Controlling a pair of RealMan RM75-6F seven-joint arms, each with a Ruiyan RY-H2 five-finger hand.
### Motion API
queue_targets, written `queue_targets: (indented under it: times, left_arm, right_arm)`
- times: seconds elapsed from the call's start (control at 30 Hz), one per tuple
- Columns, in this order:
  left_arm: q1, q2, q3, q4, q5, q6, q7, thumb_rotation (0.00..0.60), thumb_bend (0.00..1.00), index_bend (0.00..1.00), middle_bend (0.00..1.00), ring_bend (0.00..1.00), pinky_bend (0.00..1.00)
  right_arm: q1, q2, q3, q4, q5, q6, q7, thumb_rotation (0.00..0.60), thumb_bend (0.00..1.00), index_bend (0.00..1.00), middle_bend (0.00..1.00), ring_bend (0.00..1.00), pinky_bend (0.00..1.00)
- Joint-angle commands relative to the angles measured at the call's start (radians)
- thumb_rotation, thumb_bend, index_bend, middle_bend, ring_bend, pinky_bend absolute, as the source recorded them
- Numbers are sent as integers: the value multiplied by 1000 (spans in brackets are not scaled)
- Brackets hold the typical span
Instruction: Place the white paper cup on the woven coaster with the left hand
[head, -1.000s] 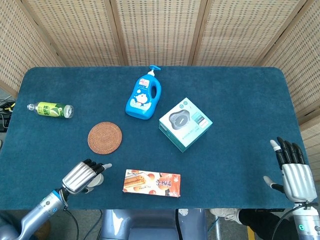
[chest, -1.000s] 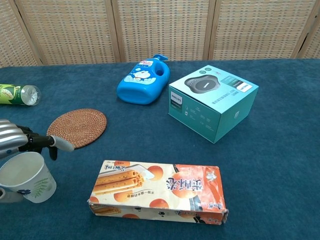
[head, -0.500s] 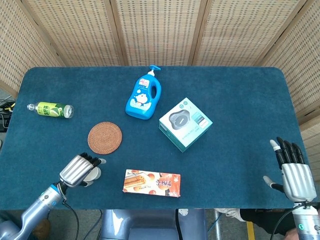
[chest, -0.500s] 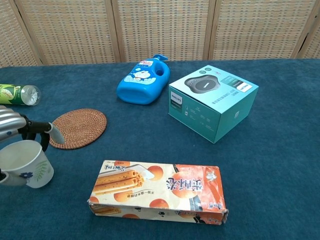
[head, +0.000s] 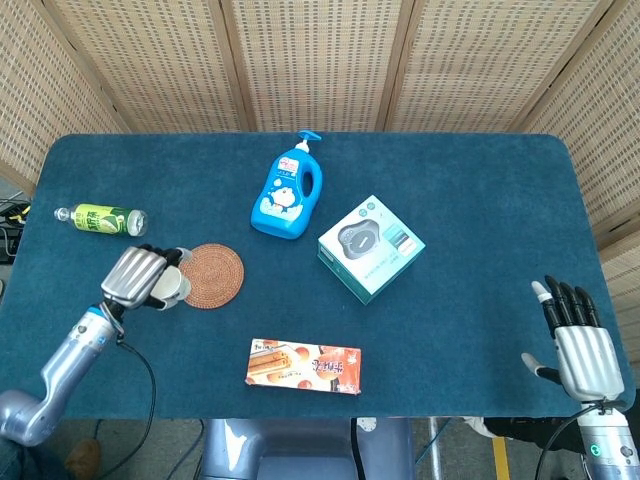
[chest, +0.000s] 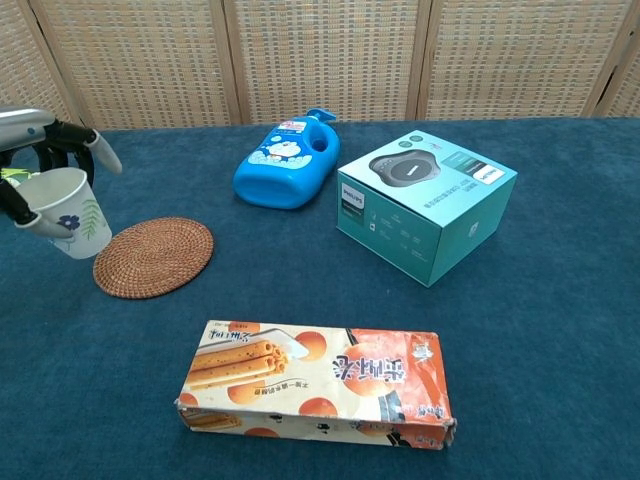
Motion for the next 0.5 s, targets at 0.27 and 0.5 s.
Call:
queue_targets:
  times: [0.27, 0.5]
  left_arm:
    - [-128, -92, -60, 121, -178, -161, 55, 600, 0, 301, 455, 487, 413]
    - [-168, -150, -55, 171, -217, -186, 68, 600, 0, 302, 456, 488, 414]
  right_arm:
    - [-2, 0, 7, 3, 23, 2, 2, 600, 0, 0, 0, 0, 0]
    - [2, 2, 8, 6, 33, -10, 6, 600, 0, 0, 0, 0, 0]
